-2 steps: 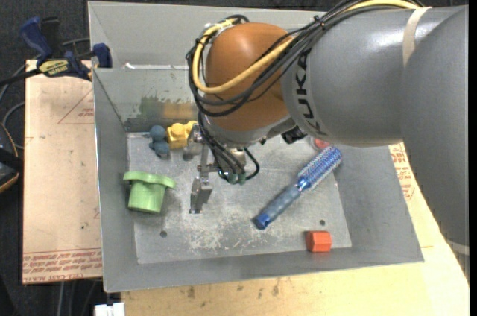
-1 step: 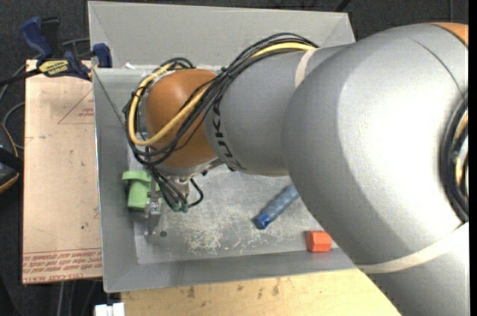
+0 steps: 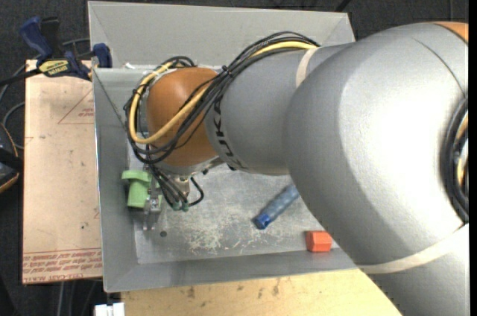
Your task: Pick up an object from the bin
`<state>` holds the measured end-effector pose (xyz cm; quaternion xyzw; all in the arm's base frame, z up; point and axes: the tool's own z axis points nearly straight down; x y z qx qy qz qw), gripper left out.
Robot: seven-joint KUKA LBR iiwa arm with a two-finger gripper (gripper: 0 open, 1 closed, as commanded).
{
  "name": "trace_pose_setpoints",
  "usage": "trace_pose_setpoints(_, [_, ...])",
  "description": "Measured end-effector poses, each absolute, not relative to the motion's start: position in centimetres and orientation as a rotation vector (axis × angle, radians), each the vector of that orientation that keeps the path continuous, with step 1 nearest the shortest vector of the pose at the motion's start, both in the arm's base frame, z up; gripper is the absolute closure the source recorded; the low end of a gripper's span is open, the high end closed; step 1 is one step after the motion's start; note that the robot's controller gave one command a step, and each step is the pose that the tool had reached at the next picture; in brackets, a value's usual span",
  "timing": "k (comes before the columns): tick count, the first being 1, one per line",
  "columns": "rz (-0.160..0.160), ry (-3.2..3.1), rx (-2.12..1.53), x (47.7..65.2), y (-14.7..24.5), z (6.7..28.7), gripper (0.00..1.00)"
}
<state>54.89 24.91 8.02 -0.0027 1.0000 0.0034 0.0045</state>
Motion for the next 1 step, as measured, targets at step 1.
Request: trace_pose_setpoints(1, [0.008,3.133,0.003,53.73,24.39,21.24,1.0])
